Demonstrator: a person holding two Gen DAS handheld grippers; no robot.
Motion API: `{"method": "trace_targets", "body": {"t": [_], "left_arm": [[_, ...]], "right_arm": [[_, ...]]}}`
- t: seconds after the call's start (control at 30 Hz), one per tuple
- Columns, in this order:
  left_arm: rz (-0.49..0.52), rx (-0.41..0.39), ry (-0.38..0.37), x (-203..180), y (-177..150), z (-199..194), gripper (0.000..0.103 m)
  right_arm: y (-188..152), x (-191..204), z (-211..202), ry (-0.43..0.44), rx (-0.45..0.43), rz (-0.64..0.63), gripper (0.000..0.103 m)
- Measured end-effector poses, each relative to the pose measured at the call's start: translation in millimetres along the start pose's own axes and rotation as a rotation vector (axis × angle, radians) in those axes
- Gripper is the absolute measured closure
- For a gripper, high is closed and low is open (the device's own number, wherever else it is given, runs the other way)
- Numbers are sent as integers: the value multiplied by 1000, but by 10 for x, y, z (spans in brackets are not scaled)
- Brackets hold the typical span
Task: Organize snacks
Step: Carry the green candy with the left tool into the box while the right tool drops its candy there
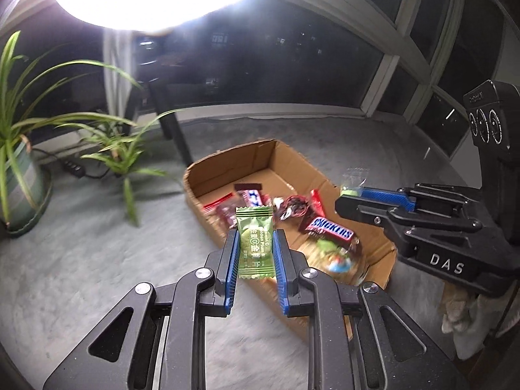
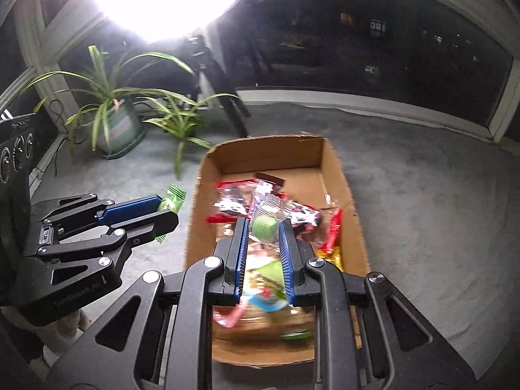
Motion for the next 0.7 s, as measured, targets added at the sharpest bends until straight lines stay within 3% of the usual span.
{"method": "trace_targets", "body": {"t": [0.7], "left_arm": [[42,35,51,-279,87,387,82]], "right_arm": [[-169,-268,224,20,60,30,83]]}}
Point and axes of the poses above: each gripper's, at about its wrist camera, not at the fingertips, and z roughly the way its jaws point, x to its left, y to its top, the point moved 9 cm from there along z, roughly the way its jaws point, and after that the axes turned 4 degrees about -y, right-handed, at the moved point
